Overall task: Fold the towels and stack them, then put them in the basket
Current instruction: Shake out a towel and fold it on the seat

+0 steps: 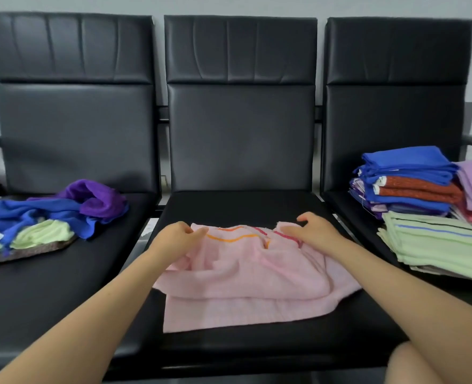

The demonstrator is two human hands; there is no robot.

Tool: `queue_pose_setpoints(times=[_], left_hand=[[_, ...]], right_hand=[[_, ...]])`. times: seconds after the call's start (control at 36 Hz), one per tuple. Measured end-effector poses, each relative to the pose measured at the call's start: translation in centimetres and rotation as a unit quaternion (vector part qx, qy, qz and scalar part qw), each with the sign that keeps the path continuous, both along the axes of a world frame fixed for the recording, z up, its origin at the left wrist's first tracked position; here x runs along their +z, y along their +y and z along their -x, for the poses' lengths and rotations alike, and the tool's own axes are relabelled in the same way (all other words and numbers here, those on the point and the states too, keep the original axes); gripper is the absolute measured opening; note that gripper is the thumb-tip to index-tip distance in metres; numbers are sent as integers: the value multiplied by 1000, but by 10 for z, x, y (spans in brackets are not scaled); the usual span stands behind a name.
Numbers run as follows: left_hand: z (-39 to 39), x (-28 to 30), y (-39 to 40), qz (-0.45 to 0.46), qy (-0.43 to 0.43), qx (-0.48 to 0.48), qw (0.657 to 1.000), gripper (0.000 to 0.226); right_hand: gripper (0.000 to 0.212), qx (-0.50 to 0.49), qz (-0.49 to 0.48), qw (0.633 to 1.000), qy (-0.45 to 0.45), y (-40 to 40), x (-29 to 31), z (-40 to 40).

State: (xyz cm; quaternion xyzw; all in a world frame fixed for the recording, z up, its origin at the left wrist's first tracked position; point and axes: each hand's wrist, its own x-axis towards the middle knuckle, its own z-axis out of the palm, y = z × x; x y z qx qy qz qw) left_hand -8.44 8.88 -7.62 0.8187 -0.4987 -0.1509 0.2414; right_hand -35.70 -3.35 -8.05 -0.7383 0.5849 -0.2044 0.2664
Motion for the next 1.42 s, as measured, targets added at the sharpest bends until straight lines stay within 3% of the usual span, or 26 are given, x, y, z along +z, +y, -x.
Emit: queue_pose_setpoints(times=[0.08, 0.19, 0.31, 0.42, 0.53, 0.58, 0.67, 0.75, 0.81, 0.83, 0.92, 1.06, 1.14, 1.22, 1.36, 1.42], left_hand=[[2, -3, -12, -63, -9, 1, 998, 44], [2, -5, -25, -62, 51, 2, 997, 32], [-4, -7, -33, 91, 145, 5, 985, 25], [-16, 7, -34, 302, 113, 56, 945, 32], [-24, 11, -30, 329, 115, 45, 936, 28], [-26, 1, -27, 285, 74, 1, 956, 37], [-26, -14, -24, 135, -51, 1, 990, 51], [-29, -22, -23, 62, -79, 15, 995, 51], [-32, -22, -23, 57, -59, 25, 996, 36], [-34, -22, -23, 56, -52, 29, 997, 30], [-36, -21, -21, 31, -47, 23, 998, 28], [-36, -21, -20, 9, -52, -31, 998, 15], [-32, -21, -20, 20, -40, -52, 998, 28], [-33, -22, -21, 61, 16, -43, 997, 27], [-34, -22, -24, 114, 81, 19, 990, 25], [-33, -22, -26, 129, 99, 42, 986, 23]], right_hand=[[24, 37, 4, 999, 16, -5, -3, -8], [18, 58, 56, 994, -79, -8, 5, -21], [18, 13, 63, 965, -255, -12, 16, -21], [13, -30, -36, 904, -425, -21, 22, -7], [27, -30, -90, 876, -474, -23, 17, -2], [52, -25, -125, 889, -441, -24, 10, 0], [71, -4, -100, 967, -233, -20, 0, 0], [45, 35, -12, 996, -84, -15, -5, -6], [25, 69, 50, 996, -3, -13, -5, -11], [27, 76, 60, 995, 27, -13, -5, -13], [41, 64, 30, 997, 39, -14, -4, -14], [21, 65, 14, 996, 65, -12, -3, -15], [8, 80, 47, 995, 33, -9, -5, -18], [8, 84, 69, 994, -13, -10, -7, -19], [15, 78, 47, 994, -55, -15, -5, -14], [30, 71, 16, 996, -43, -18, -7, -11]])
